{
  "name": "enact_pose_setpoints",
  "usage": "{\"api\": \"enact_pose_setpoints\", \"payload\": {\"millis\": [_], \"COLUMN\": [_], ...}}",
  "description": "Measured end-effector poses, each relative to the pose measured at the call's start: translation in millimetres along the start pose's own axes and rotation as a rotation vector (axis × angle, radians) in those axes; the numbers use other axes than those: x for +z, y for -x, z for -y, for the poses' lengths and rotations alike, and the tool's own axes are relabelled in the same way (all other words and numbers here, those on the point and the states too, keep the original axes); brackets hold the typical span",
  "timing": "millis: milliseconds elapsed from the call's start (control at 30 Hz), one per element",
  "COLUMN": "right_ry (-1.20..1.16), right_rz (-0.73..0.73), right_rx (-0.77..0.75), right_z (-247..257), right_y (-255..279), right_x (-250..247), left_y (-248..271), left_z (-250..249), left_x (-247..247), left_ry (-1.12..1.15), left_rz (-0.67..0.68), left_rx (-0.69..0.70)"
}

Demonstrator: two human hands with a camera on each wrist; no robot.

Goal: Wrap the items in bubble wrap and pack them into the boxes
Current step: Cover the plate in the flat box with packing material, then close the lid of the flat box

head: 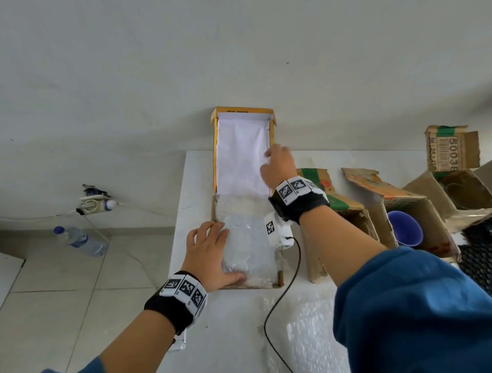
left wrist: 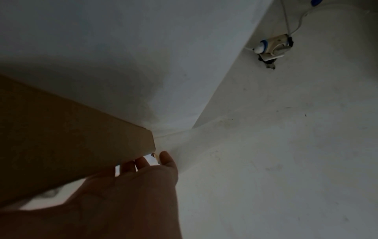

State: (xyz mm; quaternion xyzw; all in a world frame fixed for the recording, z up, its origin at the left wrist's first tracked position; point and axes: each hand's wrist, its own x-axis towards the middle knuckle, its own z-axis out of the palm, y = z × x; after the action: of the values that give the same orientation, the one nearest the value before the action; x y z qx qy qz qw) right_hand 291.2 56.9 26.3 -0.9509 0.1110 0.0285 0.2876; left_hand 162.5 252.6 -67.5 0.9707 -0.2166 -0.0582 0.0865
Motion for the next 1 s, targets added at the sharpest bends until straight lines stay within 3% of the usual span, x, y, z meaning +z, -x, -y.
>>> {"api": "enact_pose_setpoints", "payload": {"millis": [67,133,200,333,467,567,633,667,767,833,900,967,1000], "right_ry": [-0.074,-0.133,-0.285,-0.576,-0.705,-0.747,-0.788,-0.826,-0.926,-0.944,-0.958,-0.918,-0.86], "right_rz": [-0.023,0.144,0.243,0.24,0.24,0.236,0.244,0.262,0.316,0.311,0.301,0.339,0.37], "right_rx": [0.157,0.241,0.27,0.325,0.332,0.31,0.322,0.331,0.359,0.376,0.378,0.332,0.299], "right_z": [-4.3,-9.4,-11.6,-12.0,-17.5,-17.4,-18.7,-18.6,-19.6,-24.6,-29.1,-36.1,-39.0], "right_y": [-12.3,-18.6,-18.5,-8.9,7.6,26.0,34.3,39.6,57.0,68.8,81.9,92.2,98.3], "right_x": [-5.2,-5.5,-9.0,-20.8,-31.0,-41.9,-44.2,-45.9,-51.4,-50.5,-47.4,-41.8,-39.0], "left_y": [0.3,0.3,0.2,-1.3,-1.7,-4.9,-10.6,-15.7,-30.9,-40.2,-44.0,-40.2,-36.0], "left_z": [-0.4,-0.4,-0.3,-0.5,0.9,2.4,3.7,7.3,16.0,15.0,11.8,9.8,9.9], "left_x": [-1.1,-1.1,0.0,1.7,2.3,-13.6,-30.4,-35.7,-55.9,-77.3,-96.4,-106.7,-107.0], "left_ry": [-0.009,-0.017,-0.014,-0.028,-0.052,-0.067,0.1,0.275,0.842,1.227,1.526,1.553,1.461], "left_rz": [-0.009,-0.005,-0.004,-0.026,-0.027,0.126,0.217,0.173,-0.236,-0.368,-0.302,-0.188,-0.113], "left_rx": [0.0,0.003,0.003,0.012,0.021,0.028,0.011,-0.011,-0.212,-0.417,-0.505,-0.553,-0.567]}}
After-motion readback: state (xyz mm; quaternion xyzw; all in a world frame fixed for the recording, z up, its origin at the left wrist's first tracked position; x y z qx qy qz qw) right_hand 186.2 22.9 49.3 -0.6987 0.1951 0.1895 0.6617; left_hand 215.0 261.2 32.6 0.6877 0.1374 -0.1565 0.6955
